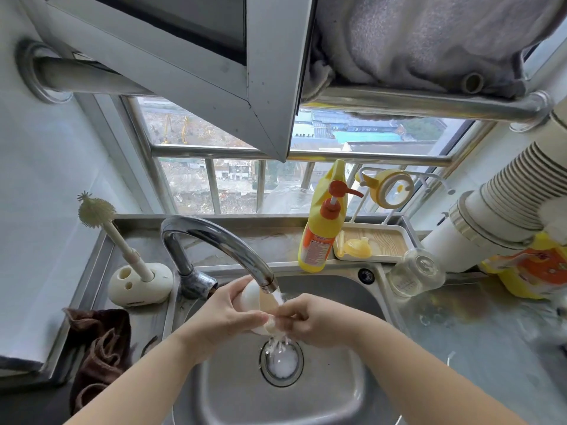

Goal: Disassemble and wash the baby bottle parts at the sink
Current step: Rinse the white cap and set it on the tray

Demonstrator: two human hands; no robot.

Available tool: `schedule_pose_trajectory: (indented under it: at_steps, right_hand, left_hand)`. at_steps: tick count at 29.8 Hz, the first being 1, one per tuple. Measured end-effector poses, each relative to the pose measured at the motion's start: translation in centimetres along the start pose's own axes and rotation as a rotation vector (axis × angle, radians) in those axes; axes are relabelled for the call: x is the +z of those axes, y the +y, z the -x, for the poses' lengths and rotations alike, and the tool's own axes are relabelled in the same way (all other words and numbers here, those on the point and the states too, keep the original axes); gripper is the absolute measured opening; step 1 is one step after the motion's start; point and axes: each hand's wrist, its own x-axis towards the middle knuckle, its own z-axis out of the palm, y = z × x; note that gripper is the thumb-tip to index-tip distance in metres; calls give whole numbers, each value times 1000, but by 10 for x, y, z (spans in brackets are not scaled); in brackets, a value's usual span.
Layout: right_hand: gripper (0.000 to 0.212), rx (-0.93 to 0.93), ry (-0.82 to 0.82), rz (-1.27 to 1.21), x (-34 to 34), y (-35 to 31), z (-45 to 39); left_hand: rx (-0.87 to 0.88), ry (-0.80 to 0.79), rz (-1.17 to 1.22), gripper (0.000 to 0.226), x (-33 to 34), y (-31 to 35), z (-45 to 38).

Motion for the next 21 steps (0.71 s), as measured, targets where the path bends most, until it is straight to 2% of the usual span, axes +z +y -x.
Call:
schedule_pose_trajectory:
  at_steps: [1, 2, 4, 6, 7, 9, 11, 13, 15, 18, 21]
  right_hand:
    - [23, -4, 20, 109, -2, 1, 3]
    - [25, -66, 105, 338, -3, 2, 4]
    - [36, -307, 370, 859, 0, 12, 3]
    - [41, -433, 497, 1095, 3, 20, 4]
    - [43, -423, 507, 1079, 3, 19, 5]
    - [49, -303, 456, 941, 6, 17, 6]
    - [39, -156, 316, 753, 9, 11, 9]
    - [31, 19, 89, 312, 10, 6, 11]
    - [24, 93, -1, -9, 5, 0, 10]
    - [23, 168, 19, -379, 2, -5, 12]
    - [22, 156, 70, -486, 12, -5, 13]
  left_hand:
    - [-22, -6, -16, 52, 0, -1, -1]
    - [-57, -16, -22, 52, 1, -1, -2]
    - [-147, -61, -6, 48, 2, -2, -4]
    - [-198, -103, 24, 41, 2, -2, -4]
    - [-201, -113, 29, 41, 1, -2, -4]
    - [-159, -97, 31, 45, 2, -2, -4]
    - [-107, -36, 24, 45, 2, -5, -5]
    - [-51, 4, -7, 48, 2, -8, -5]
    - [-1, -9, -57, 55, 4, -9, -4]
    - [-15, -37, -78, 69, 5, -12, -5]
    - [-19, -31, -140, 87, 2, -19, -8]
